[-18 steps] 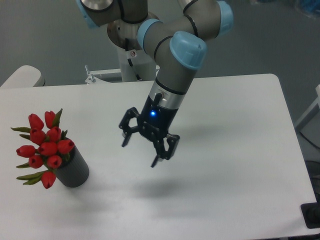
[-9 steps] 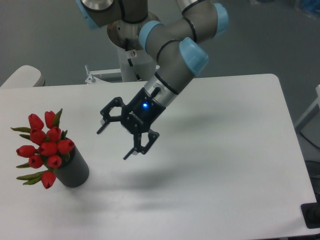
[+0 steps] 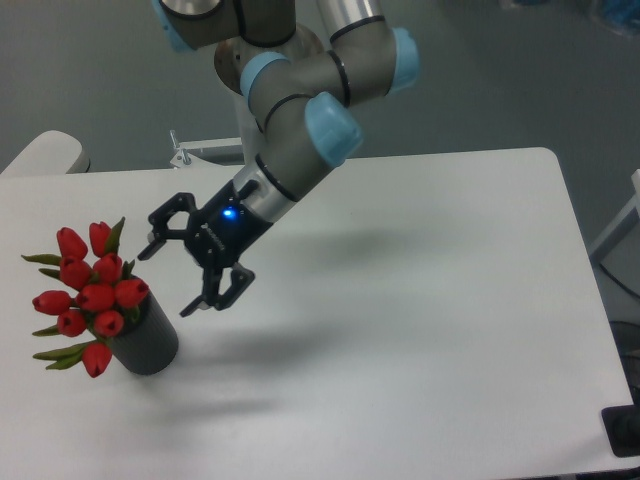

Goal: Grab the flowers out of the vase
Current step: 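Move the open gripper over to the tulip stems above the vase rim, then close the gripper around the tulip stems just above the vase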

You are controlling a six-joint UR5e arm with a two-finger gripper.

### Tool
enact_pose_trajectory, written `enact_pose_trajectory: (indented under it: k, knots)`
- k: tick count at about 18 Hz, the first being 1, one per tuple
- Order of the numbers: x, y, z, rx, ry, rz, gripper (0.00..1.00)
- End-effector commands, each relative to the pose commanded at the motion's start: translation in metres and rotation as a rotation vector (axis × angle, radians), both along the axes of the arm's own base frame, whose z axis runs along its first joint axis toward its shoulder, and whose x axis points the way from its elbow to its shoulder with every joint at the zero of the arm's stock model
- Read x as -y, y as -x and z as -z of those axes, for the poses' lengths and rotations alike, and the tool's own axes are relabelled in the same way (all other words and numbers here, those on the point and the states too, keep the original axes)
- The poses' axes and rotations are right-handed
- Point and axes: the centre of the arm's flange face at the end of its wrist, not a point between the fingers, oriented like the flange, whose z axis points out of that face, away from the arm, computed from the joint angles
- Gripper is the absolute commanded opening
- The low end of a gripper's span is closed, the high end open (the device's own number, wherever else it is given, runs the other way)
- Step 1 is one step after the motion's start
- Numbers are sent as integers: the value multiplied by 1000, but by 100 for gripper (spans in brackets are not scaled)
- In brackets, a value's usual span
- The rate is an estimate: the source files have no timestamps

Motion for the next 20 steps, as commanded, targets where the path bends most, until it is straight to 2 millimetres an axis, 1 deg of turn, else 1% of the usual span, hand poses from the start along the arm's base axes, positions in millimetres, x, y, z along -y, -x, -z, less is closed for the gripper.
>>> enact_pose_trajectory:
  k: [1, 3, 4, 6, 7, 9, 13, 15, 17, 20]
  knots:
    - [-1, 0, 3, -4, -2, 7, 100]
    - [-6, -10, 9, -13, -7, 40, 100]
    - [-4, -11, 13, -7, -1, 41, 100]
    - [-3, -14, 15, -1, 3, 42, 100]
    - [-3, -15, 16, 5, 6, 42, 100]
    - [-7, -24, 17, 7, 8, 58, 100]
    - [-8, -23, 14, 9, 2, 58, 100]
    - [-12, -23, 17, 10, 3, 63, 100]
    - [-21, -31, 17, -2, -13, 85, 100]
    - [-23, -32, 17, -3, -16, 88, 100]
